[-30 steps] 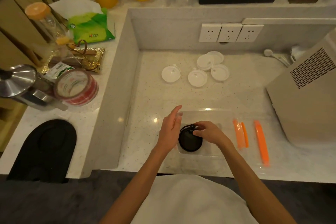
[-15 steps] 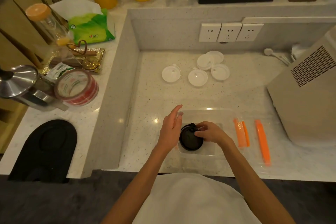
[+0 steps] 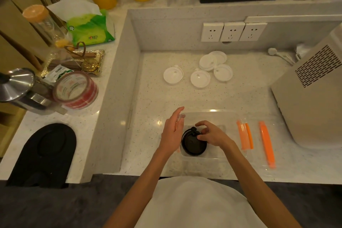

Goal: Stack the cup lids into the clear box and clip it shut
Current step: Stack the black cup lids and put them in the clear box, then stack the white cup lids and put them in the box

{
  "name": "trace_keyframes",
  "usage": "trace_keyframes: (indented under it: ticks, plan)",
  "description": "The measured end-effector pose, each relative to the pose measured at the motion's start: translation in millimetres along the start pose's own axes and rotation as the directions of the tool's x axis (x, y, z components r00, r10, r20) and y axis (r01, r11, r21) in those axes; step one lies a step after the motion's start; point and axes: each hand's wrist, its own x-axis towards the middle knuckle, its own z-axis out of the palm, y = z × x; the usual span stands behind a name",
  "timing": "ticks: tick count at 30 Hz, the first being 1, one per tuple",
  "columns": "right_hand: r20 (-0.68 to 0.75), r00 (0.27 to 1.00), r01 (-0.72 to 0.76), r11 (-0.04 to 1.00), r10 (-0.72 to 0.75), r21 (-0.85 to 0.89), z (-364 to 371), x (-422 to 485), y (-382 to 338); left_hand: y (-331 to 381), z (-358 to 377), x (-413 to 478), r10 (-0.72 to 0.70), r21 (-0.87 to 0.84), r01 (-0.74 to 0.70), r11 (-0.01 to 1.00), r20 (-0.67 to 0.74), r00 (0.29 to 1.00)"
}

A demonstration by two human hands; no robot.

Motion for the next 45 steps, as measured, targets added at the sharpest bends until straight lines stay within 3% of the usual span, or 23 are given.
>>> trace_keyframes:
  ticks: [24,32,37,45]
  plan:
    - [0.043,0.998,-0.056,0.996,0.053,0.071,-2.5,6.7,-2.4,3.1,-0.7,-0.3,-0.040,-0.030,0.039,0.999,-0.009,0.999]
    - [0.133,0.990,0.055,0.990,-0.038,-0.129,-35.1,-21.7,-20.0,10.4,-12.1,-0.8,-0.110,-0.084,0.118,0.990,0.085,0.990]
    - [0.228,0.971,0.056,0.995,-0.073,0.084,-94.2,-36.7,-63.8,15.4,-34.5,27.1,-0.191,-0.129,0.205,0.970,0.113,0.975]
    - [-0.007,0.999,0.046,0.999,-0.046,-0.007,-118.4,68.7,-154.4,30.7,-64.0,163.8,-0.249,-0.035,0.248,0.968,-0.046,0.967]
